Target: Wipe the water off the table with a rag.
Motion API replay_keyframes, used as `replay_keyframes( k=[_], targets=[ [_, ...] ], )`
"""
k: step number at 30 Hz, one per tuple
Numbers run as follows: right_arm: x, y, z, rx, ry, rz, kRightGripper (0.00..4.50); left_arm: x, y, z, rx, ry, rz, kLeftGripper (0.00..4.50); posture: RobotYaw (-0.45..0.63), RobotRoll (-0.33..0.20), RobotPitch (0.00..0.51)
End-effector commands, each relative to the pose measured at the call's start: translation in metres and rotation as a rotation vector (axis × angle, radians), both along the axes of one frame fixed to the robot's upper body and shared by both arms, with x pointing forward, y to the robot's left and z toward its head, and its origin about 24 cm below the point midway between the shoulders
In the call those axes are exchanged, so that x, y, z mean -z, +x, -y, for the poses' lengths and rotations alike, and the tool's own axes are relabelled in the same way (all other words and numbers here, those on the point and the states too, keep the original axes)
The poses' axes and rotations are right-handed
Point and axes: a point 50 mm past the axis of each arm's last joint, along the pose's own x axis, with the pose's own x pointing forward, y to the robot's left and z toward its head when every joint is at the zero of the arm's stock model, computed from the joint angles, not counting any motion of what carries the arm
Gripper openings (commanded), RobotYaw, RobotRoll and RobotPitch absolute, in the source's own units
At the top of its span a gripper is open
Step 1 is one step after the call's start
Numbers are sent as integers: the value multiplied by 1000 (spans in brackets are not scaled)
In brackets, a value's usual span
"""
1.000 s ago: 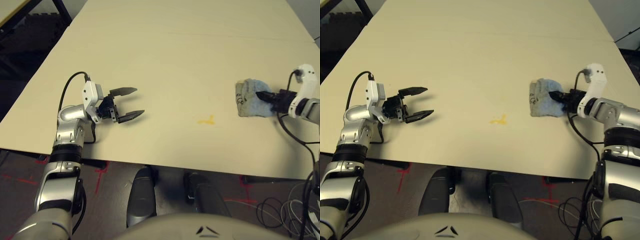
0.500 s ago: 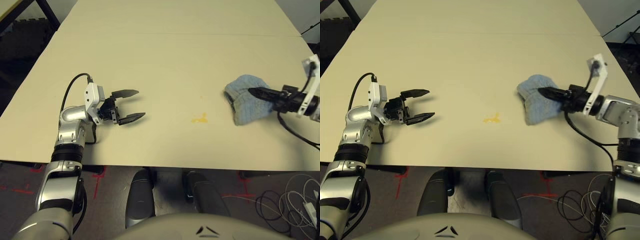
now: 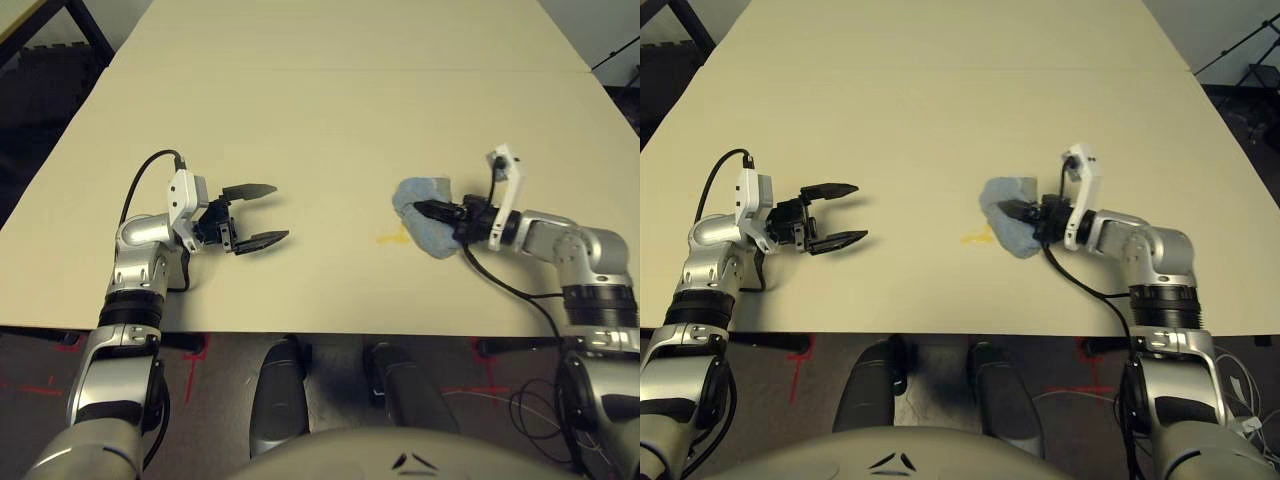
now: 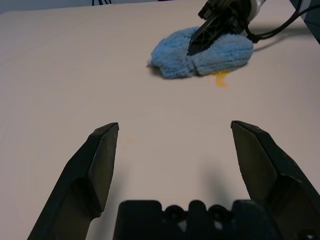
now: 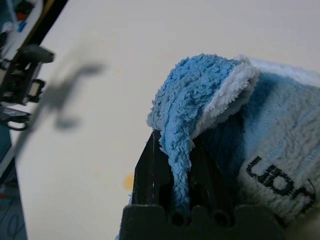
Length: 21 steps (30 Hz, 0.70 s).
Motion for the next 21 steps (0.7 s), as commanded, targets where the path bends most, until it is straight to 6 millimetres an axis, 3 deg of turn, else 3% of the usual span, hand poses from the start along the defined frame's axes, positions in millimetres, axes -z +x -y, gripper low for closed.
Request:
replay_keyframes(
  k=[1,6,12,17,21],
  targets=[
    [17,-6,-42,-122,-16,-85,18,3,-3,1,8,15,-3,4500,114,0,187],
    [20,-8,-88,-216,-4,-92,18,4,-3,1,5,13,-7,4500,121,0,189],
    [23,-11,-104,-246,5,-104,18,5,-4,1,2,10,-8,4500,134,0,193],
    [23,-7,-74,-201,-14,-103,17,6,-4,2,2,8,-9,4500,129,0,196],
    [20,-5,-21,-112,-63,-92,17,7,-4,3,2,7,-9,4500,125,0,200]
  ],
)
